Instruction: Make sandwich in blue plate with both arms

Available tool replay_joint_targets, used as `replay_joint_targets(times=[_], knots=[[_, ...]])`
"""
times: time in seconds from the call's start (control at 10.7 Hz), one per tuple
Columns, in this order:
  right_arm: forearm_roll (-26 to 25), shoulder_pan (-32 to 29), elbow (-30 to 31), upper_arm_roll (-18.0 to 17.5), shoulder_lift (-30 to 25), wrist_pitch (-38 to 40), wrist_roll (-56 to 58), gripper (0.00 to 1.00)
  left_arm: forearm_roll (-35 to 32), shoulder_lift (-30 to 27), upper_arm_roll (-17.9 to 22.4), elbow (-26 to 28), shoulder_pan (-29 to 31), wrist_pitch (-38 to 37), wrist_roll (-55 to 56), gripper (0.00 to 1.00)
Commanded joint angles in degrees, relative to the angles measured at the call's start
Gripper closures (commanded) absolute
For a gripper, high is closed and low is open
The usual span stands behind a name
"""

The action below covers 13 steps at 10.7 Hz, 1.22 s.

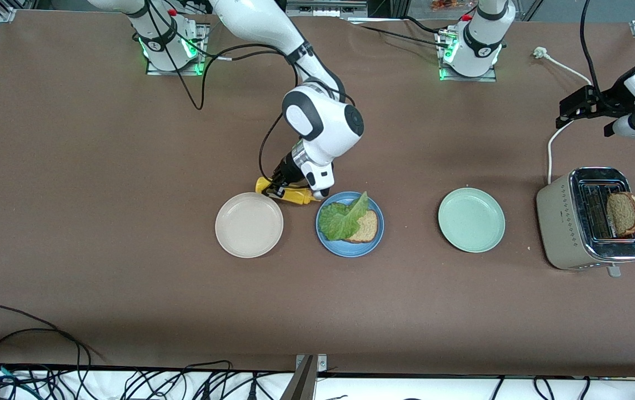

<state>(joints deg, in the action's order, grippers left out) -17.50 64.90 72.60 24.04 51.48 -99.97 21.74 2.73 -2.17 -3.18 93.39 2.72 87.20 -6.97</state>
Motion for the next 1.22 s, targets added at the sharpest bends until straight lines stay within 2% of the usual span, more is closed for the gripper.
replay_joint_targets(times=[0.0,0.65,0.75,0.84,1.12], knots=[[-1.14,0.66,-3.51,1.53,3.62,0.3,-0.03,1.0,-0.27,-0.29,-0.25,0.04,0.27,-0.54,-0.15,0.0],[-1.05,0.66,-3.43,1.44,3.72,-0.57,-0.2,1.0,-0.27,-0.29,-0.25,0.04,0.27,-0.72,-0.15,0.0],[0.43,0.05,-3.34,1.27,3.02,-1.36,-0.21,1.0,-0.27,-0.29,-0.34,-0.05,0.27,-0.81,-0.07,0.0],[4.8,-1.34,-3.08,1.01,1.62,-1.98,0.23,1.0,-0.36,-0.29,-0.43,-0.05,0.18,-0.81,-0.07,0.0],[18.42,-8.55,3.93,-2.59,-10.05,-7.85,5.3,1.0,-0.27,-0.29,-0.43,-0.05,0.18,-0.81,-0.07,0.0]])
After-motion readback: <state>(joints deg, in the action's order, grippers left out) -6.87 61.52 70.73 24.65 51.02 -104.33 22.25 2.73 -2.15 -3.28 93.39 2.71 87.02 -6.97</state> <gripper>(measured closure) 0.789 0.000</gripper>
